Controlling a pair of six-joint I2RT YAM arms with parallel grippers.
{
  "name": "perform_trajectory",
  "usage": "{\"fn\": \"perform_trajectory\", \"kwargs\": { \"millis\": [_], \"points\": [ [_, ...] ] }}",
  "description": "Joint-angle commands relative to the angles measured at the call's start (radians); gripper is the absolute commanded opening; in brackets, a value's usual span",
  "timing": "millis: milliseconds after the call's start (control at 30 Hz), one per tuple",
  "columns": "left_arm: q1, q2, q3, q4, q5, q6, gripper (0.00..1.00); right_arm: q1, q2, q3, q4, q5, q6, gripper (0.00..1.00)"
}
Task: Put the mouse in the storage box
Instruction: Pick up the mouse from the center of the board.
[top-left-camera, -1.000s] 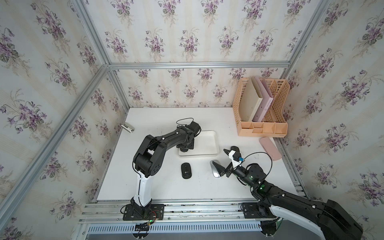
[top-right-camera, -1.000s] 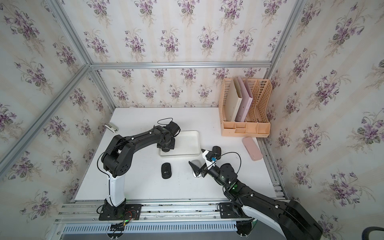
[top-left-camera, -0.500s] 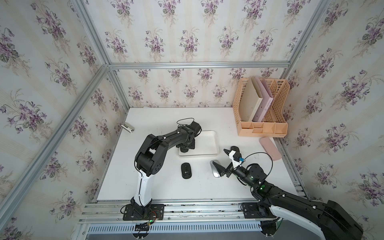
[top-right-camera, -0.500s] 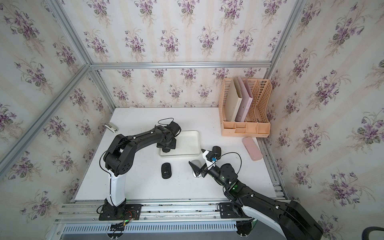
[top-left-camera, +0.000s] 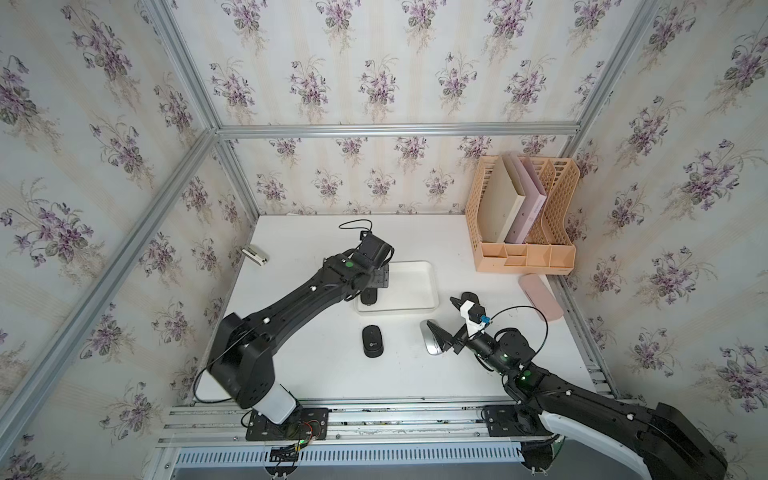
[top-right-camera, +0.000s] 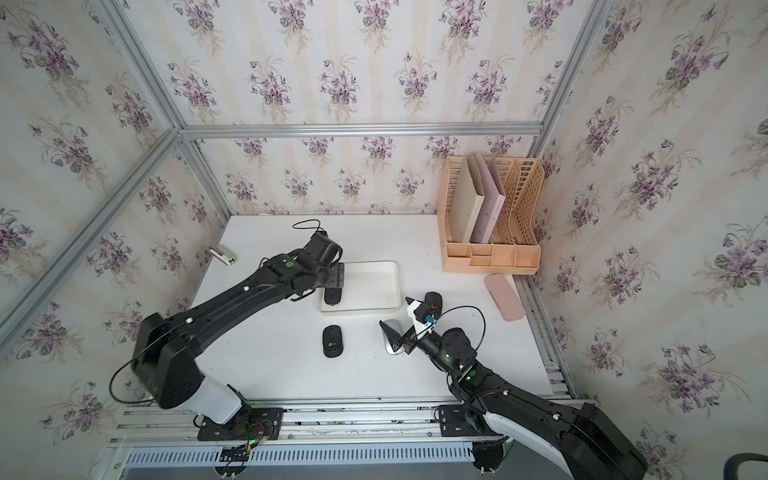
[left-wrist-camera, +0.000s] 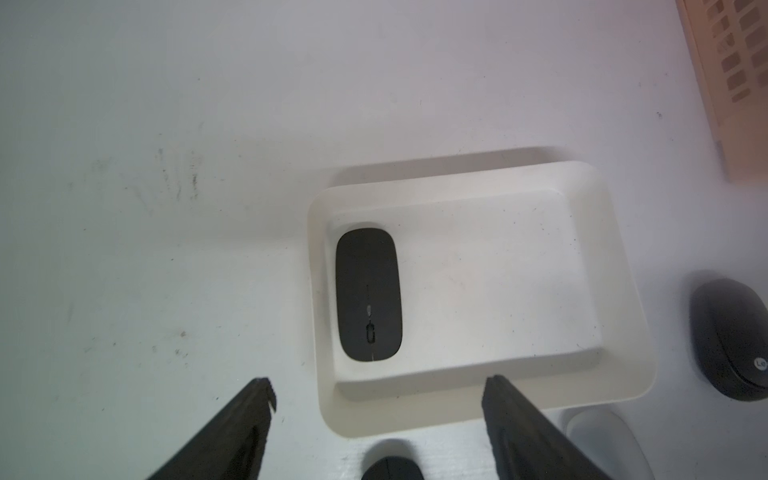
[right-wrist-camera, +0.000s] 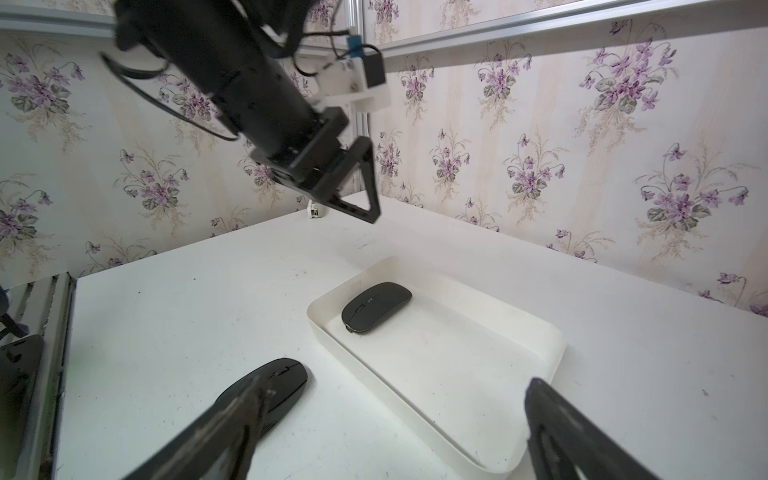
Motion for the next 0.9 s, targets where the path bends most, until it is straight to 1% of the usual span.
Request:
{"fn": "perform_trajectory", "kwargs": {
  "millis": [0, 67, 133, 200, 267, 400, 567, 800, 867],
  "points": [
    [-0.045, -0.157, -0.123, 0.037, -0.061, -0.04, 0.85, 0.001, 0.01, 0.002, 0.014, 0.054, 0.0, 1.0],
    [-0.093, -0.258, -0.195, -0.005, -0.089, -0.094, 0.88, 0.001, 0.021, 0.008, 0.008, 0.075, -0.007, 1.0],
    [-0.145, -0.314, -0.257, -0.037, -0.096, -0.146, 0.92, 0.002, 0.029, 0.019, -0.013, 0.089, -0.017, 1.0],
    [-0.193, -0.345, -0.314, -0.061, -0.082, -0.203, 0.94, 0.001, 0.034, 0.031, -0.028, 0.097, -0.023, 1.0],
    [-0.238, -0.342, -0.355, -0.108, -0.077, -0.269, 0.96, 0.001, 0.038, 0.035, -0.031, 0.098, -0.025, 1.0],
    [-0.276, -0.282, -0.399, -0.145, -0.022, -0.322, 0.96, 0.002, 0.046, 0.034, -0.031, 0.1, -0.025, 1.0],
    [-0.297, -0.199, -0.404, -0.077, 0.049, -0.339, 1.0, 0.001, 0.059, 0.04, -0.037, 0.108, -0.028, 1.0],
    [-0.304, -0.077, -0.391, -0.008, 0.104, -0.354, 0.99, 0.001, 0.048, 0.043, -0.052, 0.109, -0.027, 1.0],
    [-0.305, -0.018, -0.372, 0.005, 0.114, -0.351, 0.99, 0.002, 0.045, 0.043, -0.053, 0.108, -0.027, 1.0]
  ]
}}
